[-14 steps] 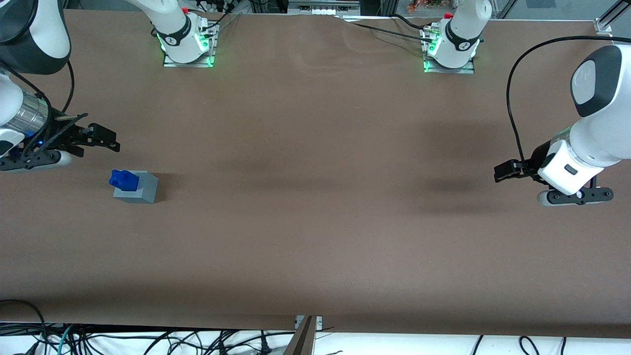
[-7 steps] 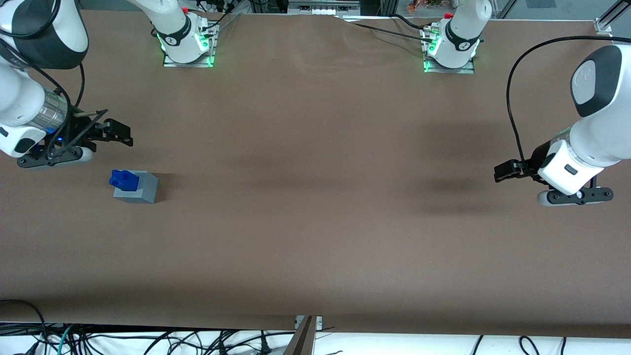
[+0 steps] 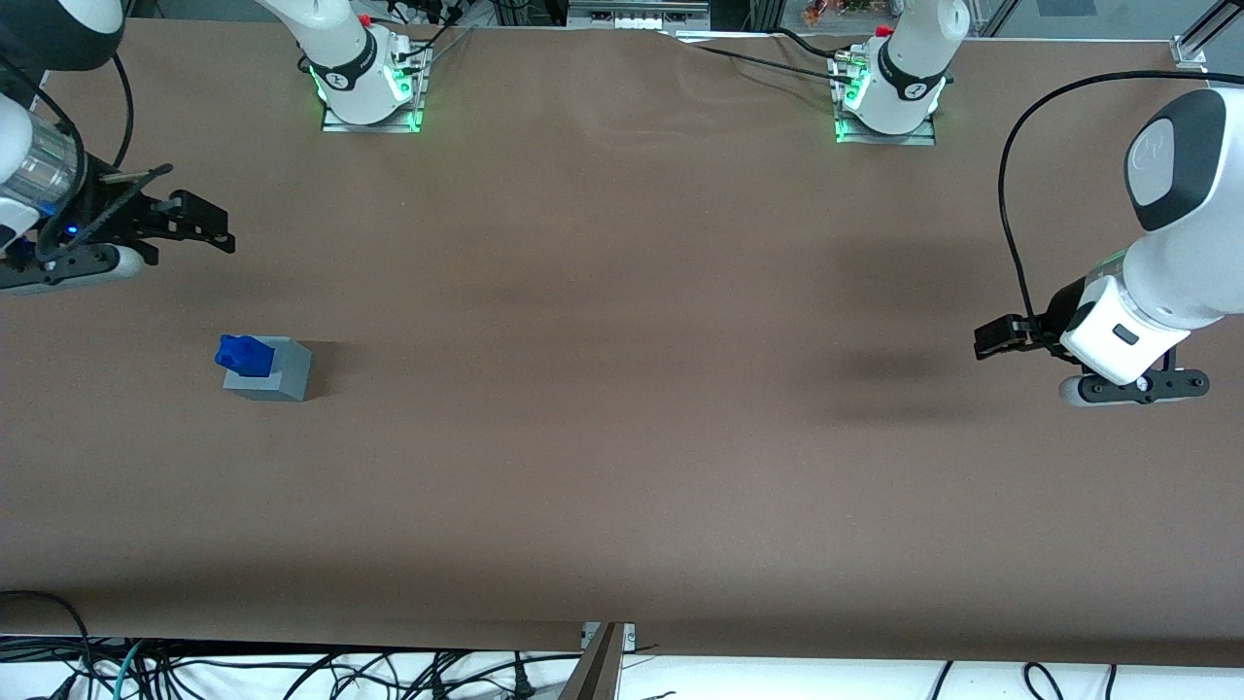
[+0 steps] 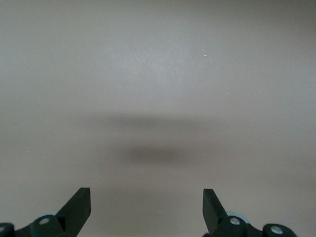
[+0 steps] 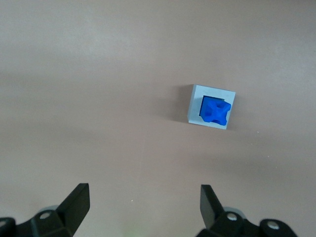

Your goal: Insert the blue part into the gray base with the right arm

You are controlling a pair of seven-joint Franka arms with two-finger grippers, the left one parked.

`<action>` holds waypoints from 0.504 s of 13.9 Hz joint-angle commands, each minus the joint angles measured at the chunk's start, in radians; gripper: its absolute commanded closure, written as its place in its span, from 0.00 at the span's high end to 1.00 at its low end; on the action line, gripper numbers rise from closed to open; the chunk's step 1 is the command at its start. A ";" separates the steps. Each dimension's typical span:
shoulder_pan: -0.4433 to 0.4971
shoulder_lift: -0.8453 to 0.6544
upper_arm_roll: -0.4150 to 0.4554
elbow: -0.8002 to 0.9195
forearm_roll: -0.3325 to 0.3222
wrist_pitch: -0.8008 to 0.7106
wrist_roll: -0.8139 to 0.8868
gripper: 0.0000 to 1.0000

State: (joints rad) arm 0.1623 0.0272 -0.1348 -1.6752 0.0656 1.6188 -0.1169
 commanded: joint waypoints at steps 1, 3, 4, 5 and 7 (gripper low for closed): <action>-0.021 -0.001 0.014 0.012 -0.010 -0.023 -0.007 0.99; -0.020 -0.010 0.012 0.017 -0.010 -0.025 -0.003 0.99; -0.020 -0.010 0.018 0.031 -0.010 -0.025 0.003 0.99; -0.020 -0.007 0.020 0.040 -0.010 -0.026 0.002 0.99; -0.017 -0.003 0.020 0.057 -0.023 -0.046 -0.001 0.99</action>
State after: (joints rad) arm 0.1553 0.0278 -0.1290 -1.6457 0.0635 1.6117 -0.1172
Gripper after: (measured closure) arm 0.013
